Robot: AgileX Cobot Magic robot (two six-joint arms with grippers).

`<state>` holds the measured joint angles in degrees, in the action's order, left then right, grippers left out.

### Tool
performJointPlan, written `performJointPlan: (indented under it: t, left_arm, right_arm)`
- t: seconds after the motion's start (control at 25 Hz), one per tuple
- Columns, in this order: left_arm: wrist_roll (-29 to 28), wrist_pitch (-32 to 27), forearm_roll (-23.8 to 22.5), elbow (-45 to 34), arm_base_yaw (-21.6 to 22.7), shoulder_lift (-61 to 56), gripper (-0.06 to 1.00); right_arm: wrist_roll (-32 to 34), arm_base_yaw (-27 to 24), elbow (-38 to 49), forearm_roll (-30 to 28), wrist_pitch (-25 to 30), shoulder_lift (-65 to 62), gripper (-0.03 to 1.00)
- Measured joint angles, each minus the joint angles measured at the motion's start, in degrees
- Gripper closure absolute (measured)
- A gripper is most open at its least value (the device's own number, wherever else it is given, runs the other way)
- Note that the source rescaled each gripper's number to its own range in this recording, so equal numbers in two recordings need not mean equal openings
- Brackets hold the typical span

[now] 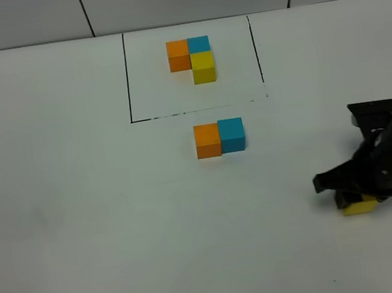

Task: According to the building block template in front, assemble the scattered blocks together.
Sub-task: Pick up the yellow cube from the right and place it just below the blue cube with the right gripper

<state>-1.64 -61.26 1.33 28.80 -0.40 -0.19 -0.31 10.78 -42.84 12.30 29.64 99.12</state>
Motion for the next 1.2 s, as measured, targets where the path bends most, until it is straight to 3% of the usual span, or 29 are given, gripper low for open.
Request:
performJointPlan:
  t: [0.16, 0.4, 0.8, 1.2]
  left_arm:
    - [0.0, 0.0, 0.0, 0.0, 0.0, 0.0, 0.15]
    - [0.0, 0.0, 0.0, 0.0, 0.0, 0.0, 0.15]
    - [0.0, 0.0, 0.0, 0.0, 0.0, 0.0, 0.15]
    - [0.0, 0.0, 0.0, 0.0, 0.0, 0.0, 0.14]
  right_arm:
    - [12.1, 8.0, -7.5, -1.8, 4.3, 0.5, 0.96]
    - [27.4, 18.1, -21.5, -11.7, 13.1, 7.4, 0.96]
    - [29.5, 22.4, -34.5, -12.3, 13.9, 19.8, 0.96]
    - [31.0, 22.4, -36.0, -14.1, 12.8, 22.0, 0.96]
